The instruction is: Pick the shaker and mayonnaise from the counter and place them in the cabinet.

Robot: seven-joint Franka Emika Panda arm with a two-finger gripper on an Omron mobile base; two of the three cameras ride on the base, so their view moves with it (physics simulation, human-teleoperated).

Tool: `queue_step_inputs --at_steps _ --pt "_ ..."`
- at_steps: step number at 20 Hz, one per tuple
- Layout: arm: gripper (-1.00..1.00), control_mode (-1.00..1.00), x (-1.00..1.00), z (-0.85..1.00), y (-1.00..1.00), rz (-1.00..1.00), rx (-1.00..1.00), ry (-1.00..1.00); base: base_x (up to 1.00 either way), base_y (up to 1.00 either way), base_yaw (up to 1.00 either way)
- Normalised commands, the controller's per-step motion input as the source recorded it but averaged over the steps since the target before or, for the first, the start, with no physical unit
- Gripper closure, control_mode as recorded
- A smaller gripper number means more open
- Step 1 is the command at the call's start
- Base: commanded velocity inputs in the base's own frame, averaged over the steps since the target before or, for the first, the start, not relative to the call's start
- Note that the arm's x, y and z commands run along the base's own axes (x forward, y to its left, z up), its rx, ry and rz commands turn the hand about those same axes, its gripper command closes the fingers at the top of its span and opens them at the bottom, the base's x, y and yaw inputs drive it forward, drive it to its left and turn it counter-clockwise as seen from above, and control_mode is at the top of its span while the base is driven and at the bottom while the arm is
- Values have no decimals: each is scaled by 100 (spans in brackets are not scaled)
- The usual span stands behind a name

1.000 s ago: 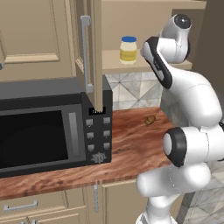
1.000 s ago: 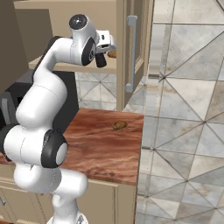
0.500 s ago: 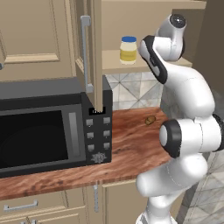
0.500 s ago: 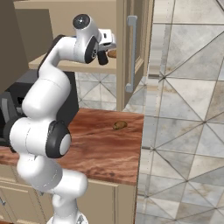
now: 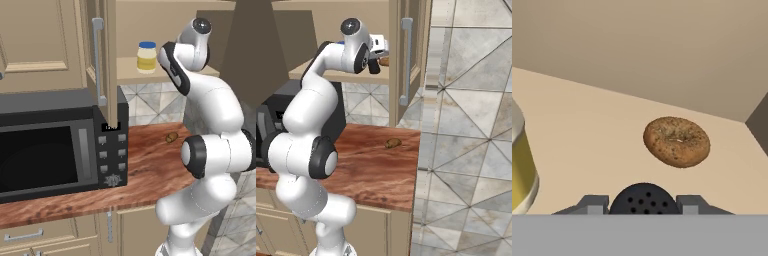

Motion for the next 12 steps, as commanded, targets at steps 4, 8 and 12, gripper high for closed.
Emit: queue_step_inputs --at_steps 4,8,12 --pt "100 -100 20 -38 0 0 0 -2 0 0 0" --pt "100 -100 18 -22 0 0 0 -4 0 0 0" --pt "-100 -100 21 -12 0 0 0 -4 0 0 0"
